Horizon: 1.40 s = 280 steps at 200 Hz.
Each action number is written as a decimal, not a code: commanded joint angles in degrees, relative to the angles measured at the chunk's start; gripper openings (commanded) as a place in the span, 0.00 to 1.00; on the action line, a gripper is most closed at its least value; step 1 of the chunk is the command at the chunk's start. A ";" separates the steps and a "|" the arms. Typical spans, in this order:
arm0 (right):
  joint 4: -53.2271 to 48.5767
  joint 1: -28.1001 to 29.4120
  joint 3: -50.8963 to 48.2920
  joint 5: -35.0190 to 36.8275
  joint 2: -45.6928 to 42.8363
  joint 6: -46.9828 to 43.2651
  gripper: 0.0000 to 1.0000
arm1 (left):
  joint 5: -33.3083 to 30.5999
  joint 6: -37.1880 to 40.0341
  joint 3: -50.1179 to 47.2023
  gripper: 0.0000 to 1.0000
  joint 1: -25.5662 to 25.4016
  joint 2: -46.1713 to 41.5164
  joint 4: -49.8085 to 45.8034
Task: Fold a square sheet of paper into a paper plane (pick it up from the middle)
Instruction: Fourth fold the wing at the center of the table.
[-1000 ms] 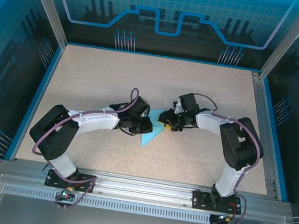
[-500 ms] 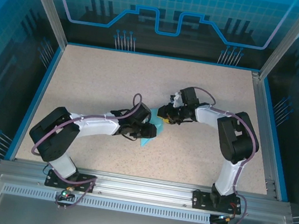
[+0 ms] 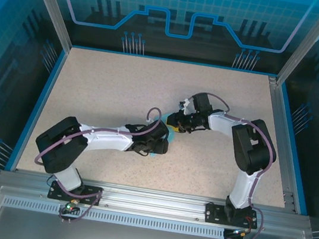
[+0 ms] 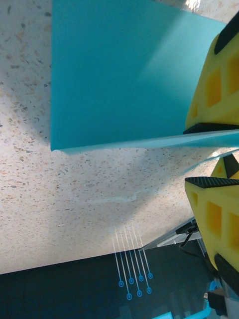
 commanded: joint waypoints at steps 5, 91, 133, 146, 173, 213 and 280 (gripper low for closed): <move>-1.68 -0.90 1.97 -2.38 0.48 -0.85 0.31 | -5.86 0.37 2.66 0.53 -1.47 2.24 -2.66; -1.74 -0.82 2.41 -3.91 0.96 0.10 0.27 | -11.39 0.31 3.77 0.50 -3.10 4.30 -3.96; -2.71 -0.84 2.90 -3.26 0.90 -0.14 0.26 | -12.27 0.60 4.61 0.44 -3.78 5.25 -5.09; -2.63 -0.85 2.77 -3.29 0.89 -0.05 0.26 | -12.74 0.48 4.47 0.41 -3.87 5.01 -5.23; -2.94 -0.85 2.82 -3.25 1.11 -0.23 0.26 | -13.62 0.44 4.44 0.37 -3.96 4.86 -5.66; -3.32 -0.85 3.33 -3.28 1.71 -0.32 0.23 | -15.08 0.44 4.52 0.36 -4.35 4.67 -6.28; -4.95 -0.83 4.87 -3.51 2.26 -0.40 0.27 | -13.86 4.54 3.38 0.46 -5.41 3.58 -2.87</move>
